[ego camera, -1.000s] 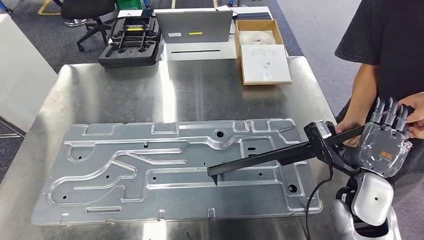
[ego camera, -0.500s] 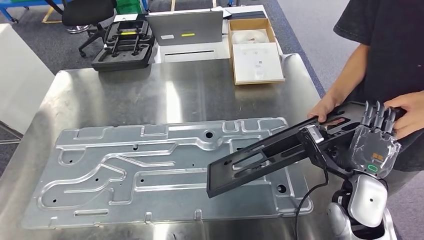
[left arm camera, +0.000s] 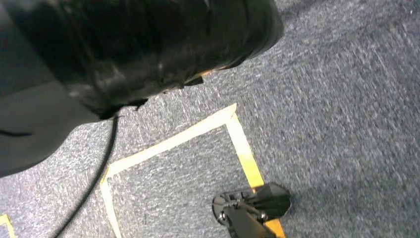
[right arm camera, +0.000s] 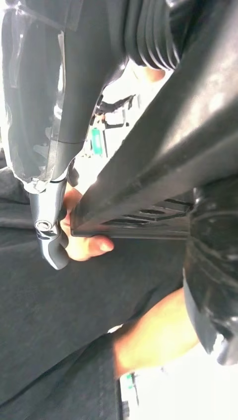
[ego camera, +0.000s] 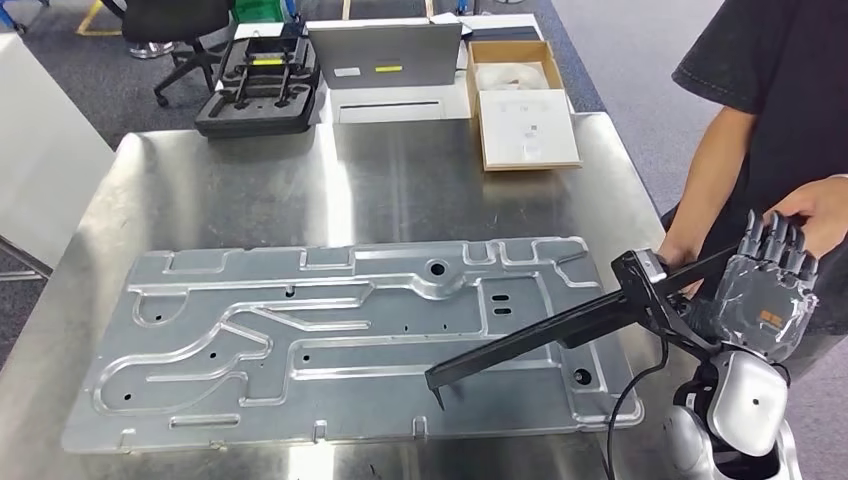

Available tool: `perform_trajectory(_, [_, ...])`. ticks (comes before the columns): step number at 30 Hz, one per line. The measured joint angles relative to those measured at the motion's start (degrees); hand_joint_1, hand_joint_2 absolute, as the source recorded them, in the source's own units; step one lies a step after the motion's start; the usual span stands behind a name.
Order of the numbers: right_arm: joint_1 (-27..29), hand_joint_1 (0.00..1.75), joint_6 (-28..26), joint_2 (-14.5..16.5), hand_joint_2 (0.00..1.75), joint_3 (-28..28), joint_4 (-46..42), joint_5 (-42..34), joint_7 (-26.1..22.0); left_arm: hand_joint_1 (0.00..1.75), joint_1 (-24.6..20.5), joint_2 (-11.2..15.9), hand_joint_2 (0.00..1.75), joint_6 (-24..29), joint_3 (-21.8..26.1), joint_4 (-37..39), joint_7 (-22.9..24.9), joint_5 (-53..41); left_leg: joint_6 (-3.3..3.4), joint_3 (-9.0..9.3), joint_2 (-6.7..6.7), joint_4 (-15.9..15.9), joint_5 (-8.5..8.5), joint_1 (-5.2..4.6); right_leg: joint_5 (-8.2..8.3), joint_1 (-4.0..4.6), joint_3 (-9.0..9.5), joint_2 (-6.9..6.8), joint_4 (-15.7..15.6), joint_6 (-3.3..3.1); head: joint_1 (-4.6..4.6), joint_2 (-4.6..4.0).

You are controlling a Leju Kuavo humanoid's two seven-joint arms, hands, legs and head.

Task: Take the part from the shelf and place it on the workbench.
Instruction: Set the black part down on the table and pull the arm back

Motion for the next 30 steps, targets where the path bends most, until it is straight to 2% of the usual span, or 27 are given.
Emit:
perform_trajectory(1, [0.1, 0.0, -0.8, 0.0, 0.0, 0.0, 0.0, 0.0, -0.2, 0.0, -0.1, 0.0, 0.0, 0.0, 0.0, 0.0, 0.0, 0.0, 0.16, -0.02, 0.0, 0.0, 0.0, -0.03, -1.63, 0.06, -1.7, 0.01, 3.8, 0.03, 0.02, 0.0])
perform_trajectory(2, [0.2, 0.0, -1.5, 0.1, 0.0, 0.0, 0.0, 0.0, -0.3, 0.0, -0.1, 0.0, 0.0, 0.0, 0.0, 0.0, 0.0, 0.0, 0.26, -0.02, -0.02, 0.1, -0.07, -0.06, -2.58, 0.04, -3.16, 0.0, 6.9, 0.12, 0.03, 0.0])
perform_trajectory(3, [0.3, 0.0, -2.1, 0.1, 0.0, 0.0, 0.0, 0.0, -0.5, 0.0, -0.1, 0.0, 0.0, 0.0, 0.1, 0.0, 0.0, 0.0, 0.29, 0.02, -0.08, 0.1, -0.2, -0.05, -2.54, -0.06, -3.95, -0.01, 8.5, 0.25, 0.02, 0.0])
perform_trajectory(4, [0.3, 0.0, -2.6, 0.1, 0.0, 0.0, 0.0, 0.0, -0.7, 0.0, -0.1, 0.0, 0.0, 0.0, 0.1, 0.0, 0.0, 0.0, 0.24, 0.08, -0.19, 0.3, -0.4, 0.01, -1.49, -0.22, -3.8, -0.03, 8.0, 0.4, 0.02, 0.0])
perform_trajectory(6, [0.3, 0.0, -3.6, 0.3, 0.0, 0.0, 0.0, 0.0, -1.1, 0.0, -0.1, 0.0, 0.0, -0.1, 0.2, 0.0, 0.0, -0.1, -0.25, 0.1, -0.56, 1.2, -1.21, 0.23, 2.05, -0.67, -1.23, -0.12, 2.3, 0.77, 0.04, 0.0])
perform_trajectory(7, [0.1, 0.0, -4.3, 0.4, 0.0, 0.0, 0.0, 0.0, -1.4, 0.0, -0.1, 0.0, 0.0, -0.1, 0.2, 0.0, 0.0, -0.2, -0.71, -0.11, -0.78, 2.0, -1.77, 0.15, 3.13, -0.71, 0.2, -0.12, -0.7, 0.85, 0.1, 0.0])
perform_trajectory(8, [-0.1, 0.0, -5.1, 0.6, 0.0, 0.0, 0.0, 0.0, -1.6, 0.0, -0.1, -0.1, 0.0, -0.1, 0.3, 0.0, 0.0, -0.3, -1.13, -0.42, -0.95, 2.7, -2.18, 0.08, 3.44, -0.71, 1.18, -0.08, -2.8, 0.65, 0.07, 0.0])
perform_trajectory(9, [-0.2, 0.0, -5.9, 0.7, 0.0, -0.1, -0.1, 0.1, -1.9, 0.0, -0.1, -0.1, 0.0, -0.1, 0.4, 0.0, 0.0, -0.3, -1.51, -0.73, -1.04, 3.2, -2.43, 0.01, 3.08, -0.58, 1.6, -0.03, -3.7, 0.35, 0.02, 0.0])
perform_trajectory(11, [-0.4, 0.0, -7.5, 1.0, 0.0, -0.1, -0.4, -0.2, -2.4, 0.0, -0.1, -0.1, 0.0, -0.1, 0.6, 0.0, 0.0, -0.4, -1.92, -0.98, -1.1, 3.3, -2.51, 0.11, 2.56, -0.36, 1.81, 0.0, -4.1, -0.44, -0.16, 0.0])
perform_trajectory(13, [-0.5, 0.0, -8.1, 1.4, 0.0, -0.3, -0.8, -0.7, -2.7, 0.0, -0.1, -0.2, 0.0, -0.2, 0.7, 0.0, 0.0, -0.4, -2.36, -1.35, -0.88, 4.4, -3.47, 0.32, 2.52, -0.32, 2.25, -0.25, -4.6, -0.98, -0.31, 0.0])
perform_trajectory(14, [-0.6, 0.0, -8.2, 1.5, 0.0, -0.4, -0.8, -1.0, -2.7, 0.0, -0.1, -0.2, 0.0, -0.2, 0.7, 0.0, 0.1, -0.4, -2.62, -2.16, -0.73, 6.3, -4.61, 0.36, 2.52, -0.37, 2.52, -0.43, -4.9, -1.25, -0.41, 0.0])
perform_trajectory(16, [-0.5, 0.0, -8.2, 1.7, 0.0, -0.7, -0.9, -1.5, -2.6, 0.0, -0.1, -0.3, 0.0, -0.2, 0.7, 0.0, 0.2, -0.4, -3.07, -5.25, -0.5, 12.7, -7.62, 0.43, 2.48, -0.3, 2.84, -0.72, -5.1, -1.57, -0.63, 0.0])
perform_trajectory(17, [-0.5, 0.0, -8.2, 1.8, 0.0, -0.8, -0.9, -1.7, -2.5, 0.0, 0.0, -0.3, 0.0, -0.2, 0.7, 0.0, 0.3, -0.4, -3.21, -6.98, -0.49, 15.9, -8.63, 0.47, 2.45, -0.26, 2.87, -0.78, -5.1, -1.65, -0.63, 0.0])
perform_trajectory(18, [-0.5, 0.0, -8.2, 1.9, 0.0, -0.9, -0.9, -1.7, -2.4, 0.0, 0.1, -0.3, 0.0, -0.2, 0.7, 0.1, 0.3, -0.4, -3.27, -8.15, -0.48, 17.8, -8.74, 0.53, 2.4, -0.24, 2.92, -0.78, -5.1, -1.7, -0.65, 0.0])
perform_trajectory(19, [-0.5, 0.0, -8.2, 2.0, 0.0, -1.0, -0.9, -1.8, -2.3, 0.0, 0.2, -0.3, 0.0, -0.2, 0.7, 0.1, 0.3, -0.4, -3.27, -8.46, -0.47, 17.7, -7.79, 0.6, 2.36, -0.23, 3.0, -0.71, -5.1, -1.74, -0.66, 0.0])
perform_trajectory(20, [-0.4, 0.0, -8.2, 2.1, 0.0, -1.0, -0.9, -1.8, -2.2, 0.0, 0.2, -0.3, 0.0, -0.2, 0.7, 0.1, 0.3, -0.4, -3.19, -7.81, -0.47, 15.6, -5.89, 0.65, 2.31, -0.24, 3.12, -0.59, -5.1, -1.73, -0.65, 0.0])
perform_trajectory(21, [-0.4, 0.0, -8.2, 2.2, 0.0, -1.0, -0.9, -1.8, -2.2, 0.0, 0.2, -0.3, 0.0, -0.2, 0.7, 0.1, 0.3, -0.4, -3.06, -6.47, -0.48, 12.1, -3.54, 0.7, 2.26, -0.26, 3.26, -0.43, -5.1, -1.68, -0.65, 0.0])
perform_trajectory(23, [-0.3, 0.0, -8.2, 2.4, 0.0, -1.1, -0.9, -1.8, -2.2, 0.0, 0.2, -0.3, 0.0, -0.2, 0.7, 0.1, 0.4, -0.4, -2.8, -3.78, -0.64, 5.8, -0.76, 0.57, 2.29, -0.23, 3.33, -0.11, -5.3, -1.39, -0.62, 0.0])
perform_trajectory(24, [-0.3, 0.0, -8.3, 2.4, 0.0, -1.3, -0.9, -1.8, -2.1, 0.0, 0.1, -0.3, 0.0, -0.2, 0.7, 0.1, 0.4, -0.5, -2.65, -3.07, -0.71, 4.1, -0.43, 0.43, 2.42, -0.23, 3.25, 0.04, -5.4, -1.13, -0.64, 0.0])
perform_trajectory(27, [-0.6, 0.0, -9.2, 2.7, 0.0, -1.8, -1.0, -1.8, -2.0, 0.0, 0.1, -0.3, 0.0, -0.2, 0.8, 0.1, 0.5, -0.5, -1.85, -2.53, -0.63, 2.6, -0.39, 0.18, 2.75, -0.33, 3.24, 0.29, -5.8, -0.15, -0.7, 0.0])
perform_trajectory(29, [-0.6, 0.0, -9.7, 2.8, 0.0, -2.1, -1.1, -1.8, -2.1, 0.0, 0.1, -0.4, 0.0, -0.2, 0.8, 0.1, 0.6, -0.5, -0.91, -1.95, -0.46, 1.6, 0.14, 0.35, 1.34, -0.24, 2.7, 0.24, -4.0, 0.14, -0.61, 0.0])
perform_trajectory(30, [-0.6, 0.0, -9.8, 2.9, 0.0, -2.2, -1.0, -1.9, -2.1, 0.0, 0.1, -0.4, 0.0, -0.2, 0.8, 0.1, 0.6, -0.6, -0.5, -1.73, -0.38, 1.3, 0.33, 0.42, -0.21, -0.2, 1.63, 0.2, -1.5, 0.13, -0.49, 0.0])
